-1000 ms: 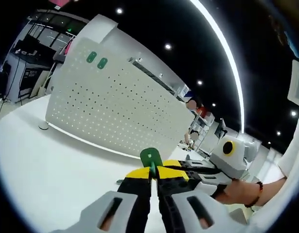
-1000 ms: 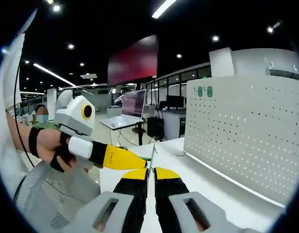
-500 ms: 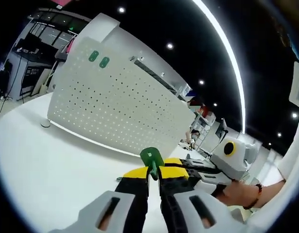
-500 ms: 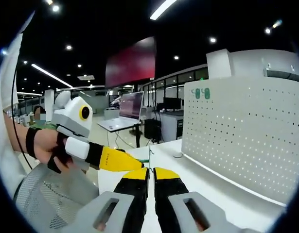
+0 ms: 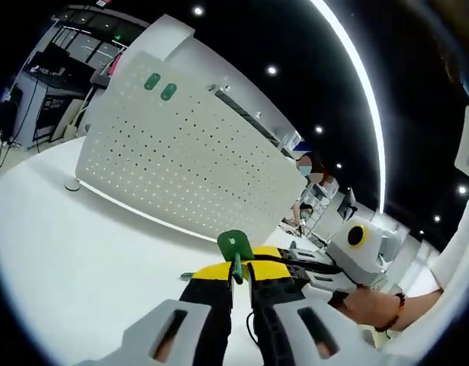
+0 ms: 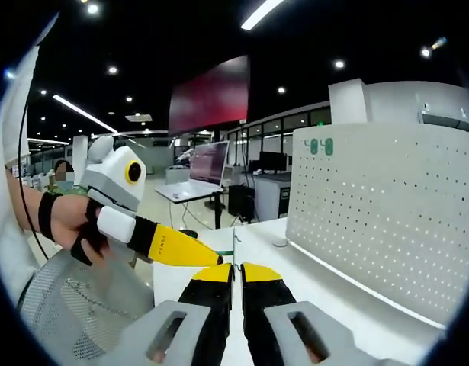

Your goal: Insert the hook assembly into the mounting plate slot until the hook locks in place.

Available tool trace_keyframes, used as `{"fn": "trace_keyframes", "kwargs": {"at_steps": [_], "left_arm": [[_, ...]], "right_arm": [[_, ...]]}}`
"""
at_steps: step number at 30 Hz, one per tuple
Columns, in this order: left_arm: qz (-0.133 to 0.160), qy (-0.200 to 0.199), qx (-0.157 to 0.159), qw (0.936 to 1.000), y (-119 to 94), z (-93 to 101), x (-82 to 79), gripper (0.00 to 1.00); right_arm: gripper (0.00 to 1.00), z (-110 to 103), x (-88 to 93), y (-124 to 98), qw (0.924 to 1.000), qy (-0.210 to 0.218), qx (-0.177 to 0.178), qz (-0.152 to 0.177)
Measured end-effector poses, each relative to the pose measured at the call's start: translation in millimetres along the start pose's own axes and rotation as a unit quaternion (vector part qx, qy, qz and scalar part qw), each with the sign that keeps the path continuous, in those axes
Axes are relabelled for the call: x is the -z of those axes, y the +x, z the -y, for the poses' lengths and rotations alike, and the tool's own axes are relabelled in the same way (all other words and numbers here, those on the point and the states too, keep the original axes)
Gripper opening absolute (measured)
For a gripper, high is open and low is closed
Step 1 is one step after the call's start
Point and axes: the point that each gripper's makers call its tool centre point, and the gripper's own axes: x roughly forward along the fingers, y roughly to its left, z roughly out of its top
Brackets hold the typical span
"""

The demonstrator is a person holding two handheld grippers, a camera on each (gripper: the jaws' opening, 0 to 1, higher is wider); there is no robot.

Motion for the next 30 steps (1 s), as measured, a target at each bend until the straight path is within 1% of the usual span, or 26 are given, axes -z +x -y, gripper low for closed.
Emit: {"fn": "trace_keyframes", "kwargs": {"at_steps": [3,5,7,9,11,13,15,19,21,24,26,30], "left_arm": [[0.003,-0.002,-0.002,1.0,1,-1.3,-1.2,0.05],[-0.001,0.0,-0.002,1.0,2,-1.9,0.3,0.05],[0.006,-0.003,-0.002,1.0,2,-1.7,-2.1,0.04],[0.004,-0.003,0.002,1.0,2,-0.6,-1.5,0.03],[0.003,0.008,0.001,1.0,3,-0.7,-0.9,0.03],[0.004,0.006,0.003,1.0,3,-0.4,-1.6,0.03],[0.002,0.015,0.008,0.9999,4,0.4,-3.0,0.02],[0.007,0.024,0.002,0.9997,4,-2.2,-9.8,0.02],[0.006,0.028,0.007,0.9996,4,-0.8,-11.4,0.02],[0.005,0.04,0.006,0.9992,5,0.2,-14.0,0.02],[0.007,0.048,-0.001,0.9988,5,-1.0,-16.1,0.02],[0.003,0.058,0.006,0.9983,4,2.0,-17.2,0.02]], "right_arm": [[0.02,0,0.8,1,1.0,-0.003,0.0,-0.003],[0.02,0,0.8,1,1.0,0.005,0.003,-0.003],[0.03,0,1.4,1,1.0,0.007,0.002,-0.003],[0.03,0,3.6,1,0.9999,0.01,0.001,-0.006],[0.03,1,3.7,1,0.9999,0.012,0.001,-0.007],[0.03,1,3.1,1,0.9999,0.009,0.0,-0.008],[0.04,2,2.2,1,0.9999,0.006,0.0,-0.01],[0.04,4,-1.8,-1,1.0,0.004,0.002,-0.004],[0.04,4,-2.9,-1,1.0,0.003,0.003,-0.002],[0.05,5,-3.5,-2,1.0,0.002,0.006,-0.005],[0.07,7,-2.6,-3,0.9999,0.002,0.008,-0.009],[0.08,8,-3.3,-7,0.9998,0.007,0.016,-0.006]]}}
